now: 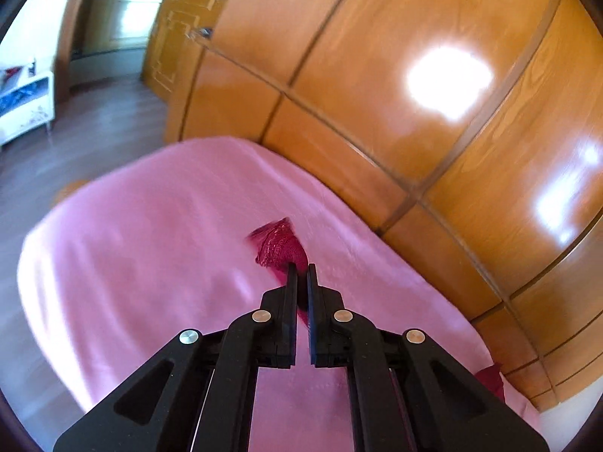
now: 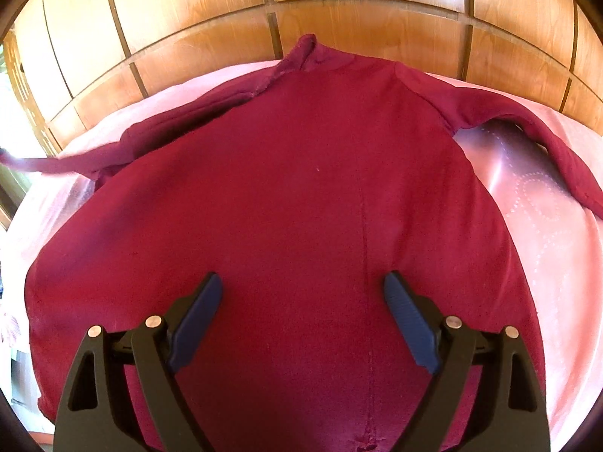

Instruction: Fold small clothes

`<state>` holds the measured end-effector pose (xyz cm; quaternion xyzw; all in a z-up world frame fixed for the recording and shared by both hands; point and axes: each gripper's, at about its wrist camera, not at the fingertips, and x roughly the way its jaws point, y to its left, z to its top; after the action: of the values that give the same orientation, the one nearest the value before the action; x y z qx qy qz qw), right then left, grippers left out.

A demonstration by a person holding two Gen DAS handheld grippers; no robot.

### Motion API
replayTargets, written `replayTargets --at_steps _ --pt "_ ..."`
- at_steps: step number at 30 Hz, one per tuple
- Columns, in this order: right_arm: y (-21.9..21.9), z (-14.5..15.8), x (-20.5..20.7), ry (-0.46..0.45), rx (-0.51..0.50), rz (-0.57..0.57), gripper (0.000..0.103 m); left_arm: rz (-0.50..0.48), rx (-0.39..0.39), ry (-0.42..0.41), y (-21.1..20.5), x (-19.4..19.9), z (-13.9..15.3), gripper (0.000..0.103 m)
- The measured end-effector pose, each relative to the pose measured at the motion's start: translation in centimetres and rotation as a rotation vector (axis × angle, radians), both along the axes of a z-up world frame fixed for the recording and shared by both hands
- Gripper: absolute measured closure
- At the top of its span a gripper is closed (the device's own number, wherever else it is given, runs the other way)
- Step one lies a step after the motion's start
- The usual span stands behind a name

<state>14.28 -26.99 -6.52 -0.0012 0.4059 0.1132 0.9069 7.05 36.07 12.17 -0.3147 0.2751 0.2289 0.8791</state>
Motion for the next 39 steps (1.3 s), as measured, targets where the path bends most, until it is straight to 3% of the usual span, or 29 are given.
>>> replayTargets --at_steps 2,4,8,12,15,17,19,20,23,24,26,29,32,35,39 --pt "0.0 -0.1 -0.2 -0.009 0.001 0.008 0.015 0.028 0.029 0.014 0.0 -0.5 1.0 0.100" --pt "-0.2 -0.1 -0.4 -0.016 0.010 0.015 0.015 0.063 0.001 0.043 1.0 0.3 1.0 0.100" --pt "-0.4 -0.2 -0.3 -0.023 0.014 0.019 0.015 0.141 -0.018 0.150 3.9 5.0 -0.6 0.100" --pt "-0.2 -0.3 -0.3 -0.025 -0.003 0.014 0.015 0.229 -0.024 0.266 6.4 10.2 -3.5 0.100" --pt "0.2 -0.5 -0.3 -0.024 -0.025 0.010 0.014 0.284 -0.074 0.300 8.3 12.7 -5.7 0.100" --pt "0.3 -0.6 -0.2 -0.026 -0.035 0.006 0.013 0.272 -0.114 0.326 9.2 14.2 -7.1 0.100" --pt "0.5 -0.6 -0.2 -0.029 -0.043 0.001 0.012 0.280 -0.106 0.375 9.0 14.7 -8.1 0.100" --pt "0.5 -0.6 -0.2 -0.029 -0.046 -0.002 0.011 0.266 -0.104 0.374 8.9 14.7 -8.5 0.096" --pt "0.7 -0.8 -0.1 -0.030 -0.052 -0.007 0.008 0.272 -0.056 0.399 8.8 13.3 -9.5 0.061" --pt "1.0 -0.8 -0.1 -0.032 -0.059 -0.007 0.008 0.286 -0.051 0.386 8.9 12.2 -9.6 0.056" --pt "1.0 -0.9 -0.1 -0.034 -0.064 -0.008 0.007 0.288 -0.056 0.363 9.1 10.2 -9.8 0.056" --pt "0.9 -0.9 -0.2 -0.038 -0.058 -0.007 0.007 0.223 -0.073 0.353 7.9 7.4 -10.6 0.056" --pt "1.0 -0.8 -0.2 -0.038 -0.064 -0.007 0.007 0.061 -0.075 0.332 3.6 4.1 -11.4 0.056" --pt "0.8 -0.4 -0.2 -0.021 -0.059 0.005 0.007 -0.236 -0.077 0.290 -3.4 1.5 -12.4 0.056" --pt "-1.1 1.3 -1.0 -0.043 -0.079 -0.022 0.008 -0.629 -0.198 0.203 -13.7 -2.5 -14.0 0.056"
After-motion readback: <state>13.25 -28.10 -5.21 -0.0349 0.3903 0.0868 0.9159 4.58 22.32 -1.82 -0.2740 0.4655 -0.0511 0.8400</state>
